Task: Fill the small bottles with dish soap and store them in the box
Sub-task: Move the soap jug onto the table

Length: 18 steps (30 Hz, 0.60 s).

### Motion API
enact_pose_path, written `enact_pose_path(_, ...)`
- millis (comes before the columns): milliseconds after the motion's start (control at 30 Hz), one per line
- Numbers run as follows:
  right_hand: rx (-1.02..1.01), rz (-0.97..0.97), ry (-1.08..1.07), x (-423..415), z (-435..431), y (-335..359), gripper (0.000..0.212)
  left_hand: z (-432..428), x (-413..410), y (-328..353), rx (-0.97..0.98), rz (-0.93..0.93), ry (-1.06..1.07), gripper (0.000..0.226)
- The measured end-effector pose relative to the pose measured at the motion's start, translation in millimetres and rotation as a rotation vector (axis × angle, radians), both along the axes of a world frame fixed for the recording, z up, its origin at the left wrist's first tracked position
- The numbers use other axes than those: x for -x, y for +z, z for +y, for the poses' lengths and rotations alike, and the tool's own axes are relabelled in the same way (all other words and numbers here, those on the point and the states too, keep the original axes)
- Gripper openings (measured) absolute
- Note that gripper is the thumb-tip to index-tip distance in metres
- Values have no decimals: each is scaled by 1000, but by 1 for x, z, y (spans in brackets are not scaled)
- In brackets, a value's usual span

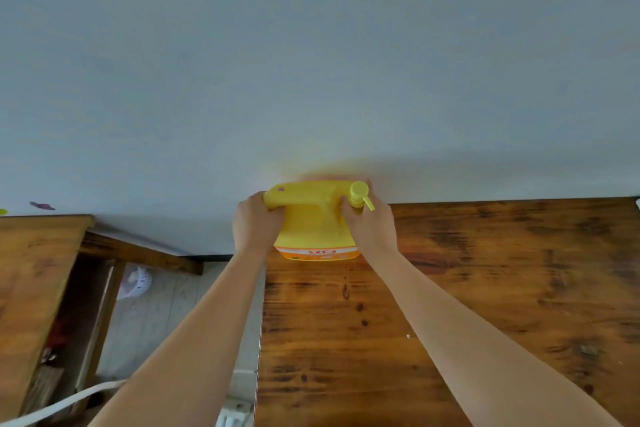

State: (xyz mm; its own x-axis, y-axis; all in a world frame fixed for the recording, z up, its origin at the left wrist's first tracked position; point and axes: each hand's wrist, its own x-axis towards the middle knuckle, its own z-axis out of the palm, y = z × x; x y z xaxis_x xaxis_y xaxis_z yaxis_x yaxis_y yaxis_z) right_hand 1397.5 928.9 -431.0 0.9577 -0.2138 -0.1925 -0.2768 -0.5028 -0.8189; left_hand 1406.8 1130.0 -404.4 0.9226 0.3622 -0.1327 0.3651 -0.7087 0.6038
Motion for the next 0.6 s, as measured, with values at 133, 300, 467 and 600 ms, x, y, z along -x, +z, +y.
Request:
enact_pose_path(133, 68, -107, -36, 14, -19, 10, 43, -12, 17, 18, -26, -44, -85, 38)
enact_pose_path(300, 137, -257, -44, 35, -41, 42, 27, -30, 38, 49, -10, -93, -141, 49)
enact_pose_path(467, 190, -317, -74, 68, -68, 73, 36, -58, 64, 74, 8, -132, -181, 48)
enact_pose_path(600, 247, -332, -112, 103, -100, 101, 42, -90, 88, 99, 17, -191, -227, 46)
